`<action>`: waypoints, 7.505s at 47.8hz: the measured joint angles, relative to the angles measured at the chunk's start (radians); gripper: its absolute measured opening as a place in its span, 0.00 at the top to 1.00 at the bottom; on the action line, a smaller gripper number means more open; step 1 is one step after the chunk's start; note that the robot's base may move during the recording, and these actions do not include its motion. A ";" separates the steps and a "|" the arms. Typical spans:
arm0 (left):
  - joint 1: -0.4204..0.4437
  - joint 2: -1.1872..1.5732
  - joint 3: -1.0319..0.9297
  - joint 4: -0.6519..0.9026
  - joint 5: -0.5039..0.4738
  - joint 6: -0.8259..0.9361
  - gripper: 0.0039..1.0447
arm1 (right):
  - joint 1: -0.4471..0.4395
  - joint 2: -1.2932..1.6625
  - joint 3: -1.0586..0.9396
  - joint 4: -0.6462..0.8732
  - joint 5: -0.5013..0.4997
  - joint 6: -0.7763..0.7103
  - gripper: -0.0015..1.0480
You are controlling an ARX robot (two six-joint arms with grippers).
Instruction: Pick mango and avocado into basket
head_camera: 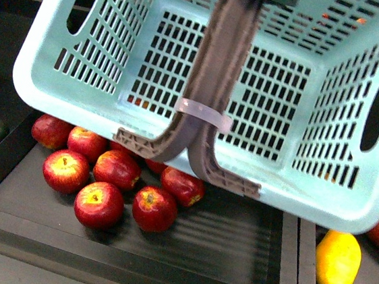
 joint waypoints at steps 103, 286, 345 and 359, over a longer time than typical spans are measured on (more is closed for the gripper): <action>-0.060 -0.043 0.000 0.019 -0.113 -0.096 0.94 | -0.177 2.642 0.693 1.014 -0.260 -0.199 0.07; -0.060 -0.044 -0.006 0.017 -0.111 -0.098 0.94 | -0.131 0.568 0.345 0.158 -0.101 0.295 0.07; -0.060 -0.044 -0.006 0.017 -0.113 -0.100 0.94 | -0.003 0.037 0.041 -0.007 0.001 0.003 0.98; -0.060 -0.044 -0.006 0.017 -0.113 -0.099 0.94 | -0.003 0.000 0.000 -0.001 0.000 0.003 0.98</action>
